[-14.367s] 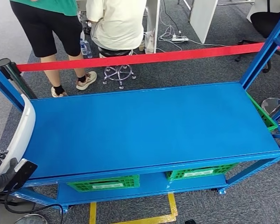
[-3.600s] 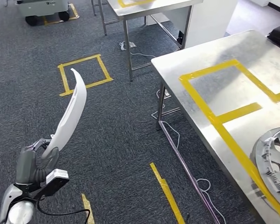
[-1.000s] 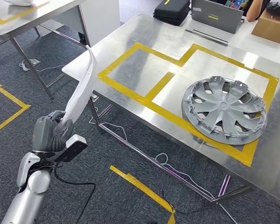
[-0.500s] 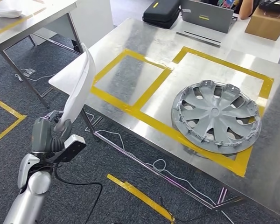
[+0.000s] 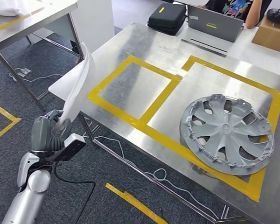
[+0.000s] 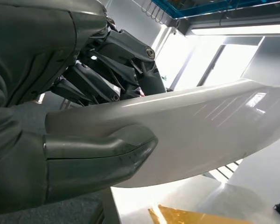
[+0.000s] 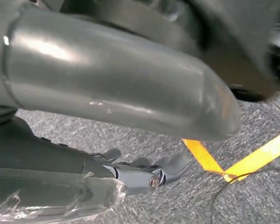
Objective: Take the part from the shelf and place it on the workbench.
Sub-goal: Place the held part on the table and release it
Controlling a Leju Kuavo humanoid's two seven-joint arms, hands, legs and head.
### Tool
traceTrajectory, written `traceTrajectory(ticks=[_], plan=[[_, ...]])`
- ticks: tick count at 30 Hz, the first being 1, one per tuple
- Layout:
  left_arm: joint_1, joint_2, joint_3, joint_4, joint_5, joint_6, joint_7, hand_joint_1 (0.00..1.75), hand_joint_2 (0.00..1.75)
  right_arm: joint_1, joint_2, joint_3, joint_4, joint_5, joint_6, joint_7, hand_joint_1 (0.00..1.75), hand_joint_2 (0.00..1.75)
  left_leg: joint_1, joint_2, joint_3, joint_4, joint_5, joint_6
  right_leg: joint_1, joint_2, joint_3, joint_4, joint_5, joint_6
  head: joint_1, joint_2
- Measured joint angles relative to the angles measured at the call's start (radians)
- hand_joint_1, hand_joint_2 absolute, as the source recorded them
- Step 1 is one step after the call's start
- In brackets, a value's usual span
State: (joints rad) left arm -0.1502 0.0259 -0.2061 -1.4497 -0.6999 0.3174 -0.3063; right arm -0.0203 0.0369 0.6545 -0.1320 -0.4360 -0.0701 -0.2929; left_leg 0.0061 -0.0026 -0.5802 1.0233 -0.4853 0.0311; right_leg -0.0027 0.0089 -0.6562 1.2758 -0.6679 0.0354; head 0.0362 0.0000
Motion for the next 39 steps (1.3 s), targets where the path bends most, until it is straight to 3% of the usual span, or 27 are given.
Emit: traceTrajectory(ticks=[1,3,4,5,6,8,10,14,15,16,18,19,21,23,24,26,28,29,30,31,32,33,35,36,39], plan=[[0.001,0.0,0.0,0.0,-0.001,0.0,0.0,1.75,1.75,0.002,0.0,0.0,0.0,0.0,0.0,0.0,0.0,0.0,0.0,0.0,0.014,0.0,-0.011,-0.002,0.0,0.0,-0.006,-0.027,0.03,0.0,0.0,0.0],[0.001,0.0,0.0,0.0,-0.001,0.0,0.0,1.75,1.75,0.005,0.0,0.0,0.0,0.0,0.0,0.0,0.0,0.0,0.0,0.0,0.045,0.0,-0.034,-0.007,0.0,-0.002,0.011,-0.138,0.128,-0.005,0.0,0.0],[0.001,0.0,0.0,0.001,-0.001,0.0,0.0,1.75,1.75,0.007,0.0,0.0,0.001,0.0,0.0,0.0,0.0,0.0,0.0,0.0,0.058,-0.001,-0.044,-0.011,0.003,-0.004,0.017,-0.189,0.162,-0.009,-0.001,0.0],[0.0,-0.001,0.0,0.002,-0.001,0.0,0.0,1.75,1.75,0.008,0.0,0.0,0.001,0.0,0.0,0.0,0.0,0.0,0.0,0.0,0.066,-0.002,-0.053,-0.017,0.006,-0.006,0.023,-0.219,0.189,-0.016,-0.002,0.0],[0.0,-0.001,0.0,0.002,-0.002,0.0,-0.001,1.75,1.75,0.008,0.0,0.0,0.001,0.0,0.0,0.001,0.0,0.0,0.0,0.0,0.072,-0.002,-0.058,-0.022,0.009,-0.008,0.025,-0.23,0.197,-0.023,-0.004,0.0],[0.0,-0.001,-0.001,0.003,-0.004,0.0,-0.005,1.75,1.75,0.007,0.0,0.0,0.001,0.001,0.0,0.001,0.0,0.0,0.0,0.001,0.077,-0.001,-0.062,-0.032,0.01,-0.007,0.04,-0.241,0.2,-0.036,-0.006,0.0],[-0.002,0.0,-0.003,0.003,-0.008,0.0,-0.011,1.75,1.75,0.005,0.0,0.0,0.001,0.003,0.0,0.002,0.0,0.0,0.001,0.001,0.059,0.04,-0.068,-0.041,0.005,-0.002,0.06,-0.258,0.198,-0.043,-0.008,0.0],[-0.006,0.001,-0.008,0.009,-0.011,-0.002,-0.015,1.75,1.75,0.0,0.0,0.003,0.001,0.004,0.002,0.003,0.0,0.0,0.005,0.0,-0.076,0.248,-0.143,-0.055,0.001,0.016,0.089,-0.271,0.182,-0.057,-0.009,0.0],[-0.007,0.001,-0.01,0.012,-0.011,-0.003,-0.015,1.75,1.75,0.0,0.0,0.004,0.001,0.004,0.002,0.003,0.0,0.0,0.006,0.0,-0.099,0.266,-0.137,-0.057,0.001,0.024,0.096,-0.271,0.177,-0.058,-0.009,0.0],[-0.007,0.001,-0.011,0.014,-0.012,-0.004,-0.015,1.75,1.75,0.0,0.0,0.005,0.001,0.004,0.002,0.003,0.0,0.0,0.006,0.0,-0.105,0.249,-0.108,-0.057,0.001,0.034,0.104,-0.271,0.171,-0.057,-0.009,0.0],[-0.011,0.002,-0.013,0.018,-0.015,-0.006,-0.015,1.75,1.75,0.0,0.0,0.006,0.0,0.004,0.003,0.003,0.0,0.0,0.007,-0.013,-0.081,0.142,-0.009,-0.054,0.0,0.055,0.12,-0.271,0.16,-0.053,-0.009,0.0],[-0.013,0.003,-0.015,0.02,-0.018,-0.006,-0.016,1.75,1.75,-0.001,0.0,0.006,0.0,0.004,0.004,0.003,0.0,0.0,0.009,-0.03,-0.067,0.088,0.022,-0.052,-0.001,0.065,0.124,-0.269,0.155,-0.049,-0.008,0.0],[-0.017,0.005,-0.021,0.025,-0.027,-0.007,-0.017,1.75,1.75,-0.004,0.0,0.007,0.0,0.004,0.004,0.004,0.0,0.0,0.01,-0.056,-0.054,0.024,0.039,-0.044,-0.002,0.084,0.116,-0.265,0.147,-0.037,-0.01,0.0],[-0.022,0.005,-0.03,0.029,-0.038,-0.006,-0.017,1.75,1.75,-0.003,0.0,0.009,0.0,0.005,0.005,0.007,0.0,0.0,0.009,-0.05,-0.048,0.007,0.036,-0.033,-0.005,0.101,0.107,-0.266,0.142,-0.023,-0.011,0.0],[-0.027,0.006,-0.034,0.031,-0.045,-0.006,-0.016,1.75,1.75,-0.001,-0.001,0.011,0.0,0.005,0.005,0.008,0.0,0.0,0.01,-0.041,-0.044,0.003,0.038,-0.028,-0.004,0.095,0.105,-0.264,0.137,-0.016,-0.01,0.0],[-0.042,0.006,-0.044,0.035,-0.06,-0.006,-0.013,1.75,1.75,-0.002,-0.002,0.015,0.0,0.006,0.005,0.01,0.0,0.0,0.013,-0.021,-0.036,-0.008,0.039,-0.016,-0.002,0.054,0.081,-0.213,0.105,-0.006,-0.003,0.0],[-0.054,0.006,-0.053,0.04,-0.073,-0.006,-0.007,1.75,1.75,-0.007,-0.002,0.017,0.0,0.007,0.006,0.01,0.0,0.0,0.011,-0.001,-0.032,-0.01,0.036,-0.008,-0.003,0.009,0.01,-0.086,0.046,0.001,0.003,0.0],[-0.058,0.006,-0.058,0.043,-0.077,-0.008,-0.004,1.75,1.75,-0.009,-0.002,0.019,-0.001,0.007,0.006,0.01,0.0,0.0,0.009,0.01,-0.031,-0.01,0.033,-0.006,-0.004,0.002,-0.028,-0.025,0.027,0.005,0.003,0.0],[-0.061,0.006,-0.062,0.047,-0.081,-0.009,-0.001,1.75,1.75,-0.01,-0.002,0.02,-0.001,0.008,0.006,0.01,0.0,0.0,0.007,0.021,-0.029,-0.009,0.03,-0.005,-0.005,-0.001,-0.053,0.01,0.025,0.007,0.003,0.0],[-0.064,0.006,-0.066,0.05,-0.085,-0.01,0.003,1.75,1.75,-0.01,-0.001,0.021,-0.002,0.008,0.006,0.011,0.0,0.0,0.006,0.031,-0.026,-0.009,0.027,-0.005,-0.006,-0.003,-0.058,0.006,0.045,0.007,0.003,0.0],[-0.068,0.006,-0.07,0.054,-0.092,-0.012,0.007,1.75,1.75,-0.009,-0.001,0.023,-0.002,0.009,0.007,0.011,0.0,0.0,0.005,0.04,-0.021,-0.009,0.024,-0.006,-0.006,-0.009,-0.04,-0.039,0.082,0.005,0.003,0.0],[-0.074,0.006,-0.074,0.057,-0.101,-0.013,0.013,1.75,1.75,-0.009,-0.001,0.024,-0.002,0.009,0.007,0.011,0.0,0.0,0.005,0.048,-0.015,-0.009,0.02,-0.007,-0.004,-0.025,-0.008,-0.109,0.125,0.0,0.003,0.0],[-0.092,0.006,-0.085,0.066,-0.128,-0.019,0.037,1.75,1.75,-0.011,-0.002,0.025,-0.003,0.011,0.008,0.012,0.0,0.0,0.0,0.059,-0.006,-0.008,0.013,-0.015,0.006,-0.063,0.054,-0.233,0.18,-0.012,0.003,0.0],[-0.103,0.007,-0.091,0.071,-0.146,-0.022,0.055,1.75,1.75,-0.013,-0.002,0.026,-0.003,0.012,0.009,0.012,0.0,0.0,-0.002,0.064,-0.005,-0.006,0.01,-0.018,0.009,-0.076,0.069,-0.263,0.189,-0.016,0.003,0.0],[-0.139,0.007,-0.111,0.094,-0.206,-0.029,0.118,1.75,1.75,-0.013,0.001,0.031,-0.006,0.016,0.013,0.013,0.0,0.0,-0.006,0.074,-0.007,0.003,0.005,-0.011,0.009,-0.067,0.069,-0.265,0.193,-0.012,0.001,0.0]])
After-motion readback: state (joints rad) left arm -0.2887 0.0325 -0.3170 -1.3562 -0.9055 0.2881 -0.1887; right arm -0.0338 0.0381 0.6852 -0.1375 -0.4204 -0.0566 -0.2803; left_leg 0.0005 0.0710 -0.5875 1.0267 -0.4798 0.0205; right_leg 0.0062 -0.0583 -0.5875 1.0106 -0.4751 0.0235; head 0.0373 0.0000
